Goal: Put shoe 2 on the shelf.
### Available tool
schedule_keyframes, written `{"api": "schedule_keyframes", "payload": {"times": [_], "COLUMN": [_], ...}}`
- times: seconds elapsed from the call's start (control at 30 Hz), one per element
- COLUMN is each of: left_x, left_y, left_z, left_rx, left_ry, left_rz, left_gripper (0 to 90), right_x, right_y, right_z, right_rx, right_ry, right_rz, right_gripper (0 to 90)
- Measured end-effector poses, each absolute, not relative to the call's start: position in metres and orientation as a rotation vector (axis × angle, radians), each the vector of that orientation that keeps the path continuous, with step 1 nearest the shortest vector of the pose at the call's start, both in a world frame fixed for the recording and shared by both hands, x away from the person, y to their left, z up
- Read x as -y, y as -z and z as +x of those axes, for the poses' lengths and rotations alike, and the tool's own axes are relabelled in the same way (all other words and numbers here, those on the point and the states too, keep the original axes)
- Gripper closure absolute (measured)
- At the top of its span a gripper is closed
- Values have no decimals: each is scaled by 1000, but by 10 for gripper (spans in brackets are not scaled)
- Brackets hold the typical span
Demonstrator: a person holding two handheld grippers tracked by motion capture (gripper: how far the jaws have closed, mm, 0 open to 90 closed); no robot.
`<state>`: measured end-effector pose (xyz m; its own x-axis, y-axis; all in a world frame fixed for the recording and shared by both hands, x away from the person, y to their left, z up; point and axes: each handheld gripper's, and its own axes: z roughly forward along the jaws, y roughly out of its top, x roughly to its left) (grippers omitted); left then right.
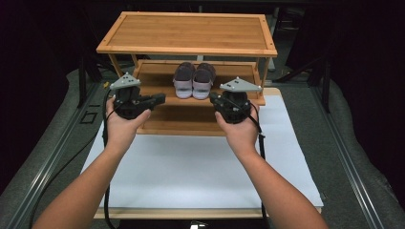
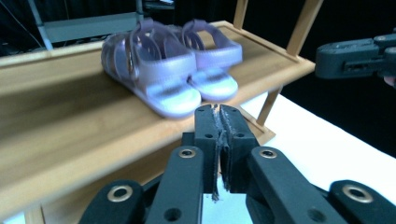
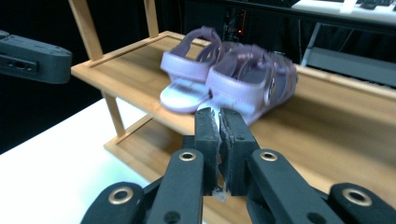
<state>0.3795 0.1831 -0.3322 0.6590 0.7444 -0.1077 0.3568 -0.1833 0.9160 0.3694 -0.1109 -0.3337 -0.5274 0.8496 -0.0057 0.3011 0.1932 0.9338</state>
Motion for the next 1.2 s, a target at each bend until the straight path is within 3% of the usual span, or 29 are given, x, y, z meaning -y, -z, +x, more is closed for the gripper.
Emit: {"api": "schedule_keyframes", "payload": {"times": [0.2,0.33,0.6,1.07,1.2], "left_x": [-204,-215,-221,-227,-230], "left_y": [358,376,417,502,521], "left_z": [351,336,312,305,309], "left_rx": [-881,-899,-878,-952,-927], "left_ry": [-407,-377,-412,-345,-408], "left_rz": [1751,1725,1784,1855,1866], "left_gripper": [777,649,518,474,437], "right_x": [130,145,164,184,182], "right_y": [351,365,406,486,507], "right_z": [345,326,295,274,279], "right_rx": [-1932,-1960,-1950,-1994,-2064], "right_ry": [-1334,-1368,-1348,-1222,-1170], "right_rz": [1079,1100,1134,1220,1163], "right_gripper": [803,717,549,512,532]}}
